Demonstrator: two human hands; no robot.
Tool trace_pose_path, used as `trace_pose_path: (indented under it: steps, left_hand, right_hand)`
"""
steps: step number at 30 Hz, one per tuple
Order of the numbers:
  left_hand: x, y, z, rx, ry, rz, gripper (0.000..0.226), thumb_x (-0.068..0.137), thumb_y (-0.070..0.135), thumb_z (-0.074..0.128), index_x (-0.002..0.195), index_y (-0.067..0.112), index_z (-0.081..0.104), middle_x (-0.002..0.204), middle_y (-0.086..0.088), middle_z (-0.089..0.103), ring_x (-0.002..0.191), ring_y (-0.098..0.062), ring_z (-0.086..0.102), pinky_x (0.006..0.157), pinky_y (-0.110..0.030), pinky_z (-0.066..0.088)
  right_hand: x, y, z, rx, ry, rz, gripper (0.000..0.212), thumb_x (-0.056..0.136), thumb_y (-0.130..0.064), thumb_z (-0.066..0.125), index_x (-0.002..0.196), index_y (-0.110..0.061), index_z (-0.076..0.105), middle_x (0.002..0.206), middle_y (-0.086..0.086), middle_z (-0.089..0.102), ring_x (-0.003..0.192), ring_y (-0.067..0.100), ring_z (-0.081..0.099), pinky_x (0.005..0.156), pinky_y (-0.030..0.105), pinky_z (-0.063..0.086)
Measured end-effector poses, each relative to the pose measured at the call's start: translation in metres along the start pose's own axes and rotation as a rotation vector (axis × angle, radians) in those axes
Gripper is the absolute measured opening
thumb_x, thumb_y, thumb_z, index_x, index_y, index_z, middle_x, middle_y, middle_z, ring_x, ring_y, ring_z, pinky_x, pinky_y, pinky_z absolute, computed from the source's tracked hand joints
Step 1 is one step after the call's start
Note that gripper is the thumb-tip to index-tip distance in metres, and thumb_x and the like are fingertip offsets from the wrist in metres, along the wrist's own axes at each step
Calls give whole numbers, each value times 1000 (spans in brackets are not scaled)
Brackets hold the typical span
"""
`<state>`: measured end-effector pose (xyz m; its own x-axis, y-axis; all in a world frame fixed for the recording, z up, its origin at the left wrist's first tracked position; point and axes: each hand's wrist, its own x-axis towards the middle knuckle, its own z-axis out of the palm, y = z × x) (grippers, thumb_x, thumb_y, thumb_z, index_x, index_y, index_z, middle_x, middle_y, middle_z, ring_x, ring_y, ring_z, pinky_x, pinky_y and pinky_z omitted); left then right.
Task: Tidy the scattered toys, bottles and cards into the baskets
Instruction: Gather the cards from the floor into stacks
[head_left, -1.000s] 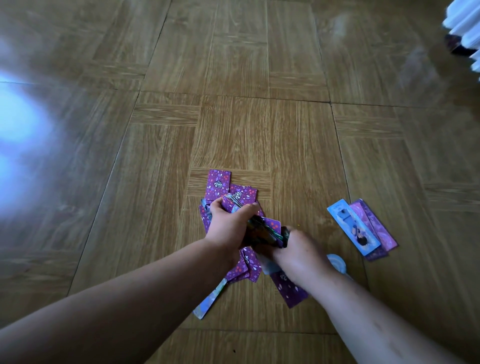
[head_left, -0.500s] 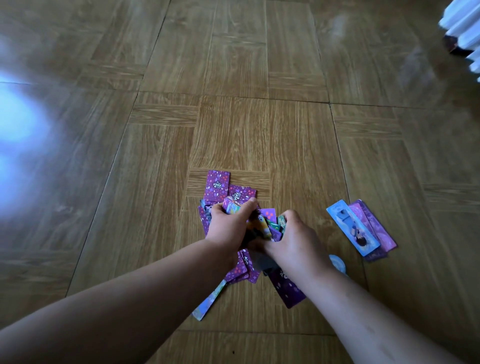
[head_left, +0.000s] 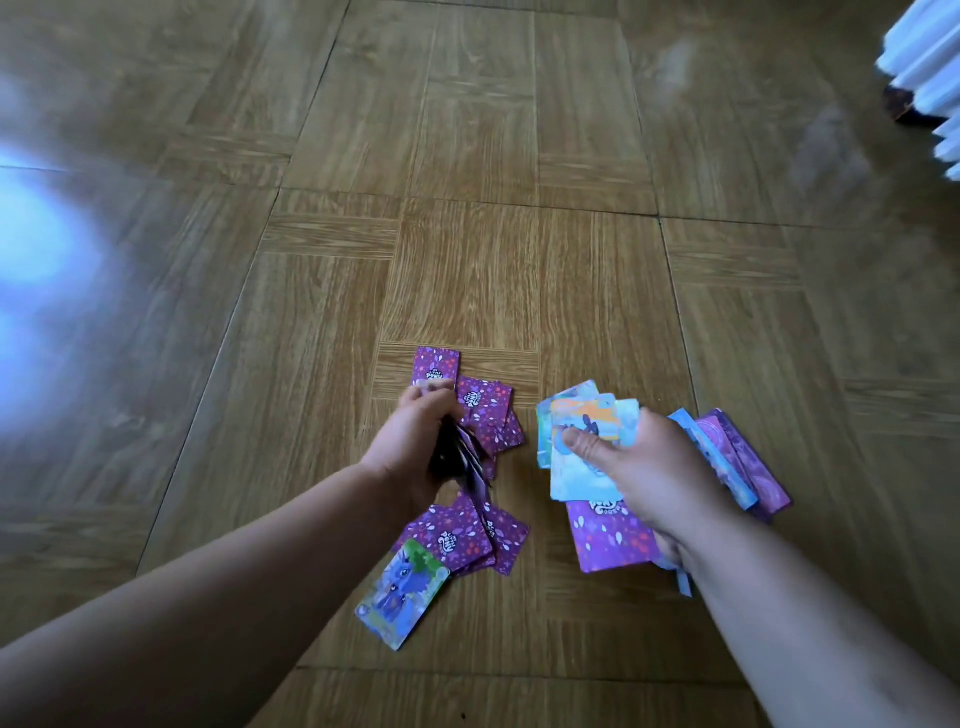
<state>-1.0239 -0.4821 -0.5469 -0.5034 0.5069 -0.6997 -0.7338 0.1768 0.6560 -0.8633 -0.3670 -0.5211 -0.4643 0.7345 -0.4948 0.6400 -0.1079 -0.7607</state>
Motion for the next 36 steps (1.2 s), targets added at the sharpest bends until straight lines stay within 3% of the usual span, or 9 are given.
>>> trace_pose_path:
  steps: [6, 9, 13, 17, 22, 26, 29, 32, 36]
  left_hand:
    - [-10, -14, 26, 49, -281, -177, 28, 91, 27, 63, 117, 16, 56, 80, -7, 62, 63, -19, 62, 60, -29, 54]
    - [-10, -13, 26, 46, -383, -230, 46, 81, 46, 70, 109, 10, 61, 82, -10, 66, 70, -20, 66, 71, -31, 57]
    - [-9, -13, 26, 0, -274, -143, 28, 87, 23, 70, 109, 11, 59, 78, -10, 65, 68, -23, 65, 64, -31, 57]
    - [-8, -12, 28, 32, -181, -114, 8, 92, 14, 58, 98, 18, 59, 72, -6, 57, 59, -19, 58, 57, -29, 51]
    - [-14, -7, 26, 102, -301, -237, 25, 92, 36, 60, 91, 11, 54, 65, -7, 58, 49, -19, 60, 57, -28, 51]
    - [-10, -10, 23, 104, -301, -161, 11, 90, 15, 62, 84, 16, 54, 59, -1, 56, 43, -13, 53, 50, -23, 41]
    - [-8, -9, 20, 160, -225, -70, 21, 88, 3, 62, 89, 21, 51, 55, 1, 54, 41, -11, 48, 49, -23, 30]
    - [-9, -10, 18, 187, -220, 47, 28, 87, -6, 62, 93, 18, 49, 67, -1, 57, 47, -11, 59, 43, -23, 45]
    - [-8, -14, 12, 401, -234, 191, 34, 78, 2, 76, 92, 22, 51, 74, -1, 61, 64, -20, 63, 73, -43, 60]
  right_hand:
    - [5, -19, 31, -334, -49, -16, 48, 84, -58, 60, 103, -14, 60, 99, 2, 68, 92, 23, 63, 73, 33, 49]
    - [-4, -21, 38, -141, -183, 0, 66, 67, -73, 58, 104, -18, 60, 98, -3, 70, 95, 16, 65, 85, 36, 51]
    - [-17, -14, 31, 191, -430, 3, 64, 57, -34, 82, 115, -17, 58, 108, 2, 72, 105, 14, 67, 99, 41, 50]
    - [-27, -8, 30, 132, -508, -39, 59, 61, -12, 72, 117, -20, 57, 108, 4, 71, 107, 17, 66, 99, 41, 50]
    - [-30, -14, 24, -168, -455, -134, 61, 71, -8, 66, 127, -29, 54, 109, -9, 70, 103, 5, 64, 98, 31, 48]
    - [-30, -19, 14, -398, -343, -123, 61, 81, -14, 71, 131, -33, 43, 114, -5, 64, 100, 9, 60, 77, 20, 45]
    - [-22, -17, 1, -171, -164, 28, 51, 76, -12, 80, 118, -20, 52, 103, 4, 69, 87, 16, 68, 74, 29, 53]
    - [-15, -20, -11, 156, -99, 42, 27, 77, -8, 78, 98, -11, 62, 86, 7, 74, 68, 11, 70, 59, 22, 55]
    - [-13, -16, -5, 10, -5, -96, 9, 84, -25, 73, 86, -18, 68, 78, -4, 72, 67, 6, 62, 62, 22, 45]
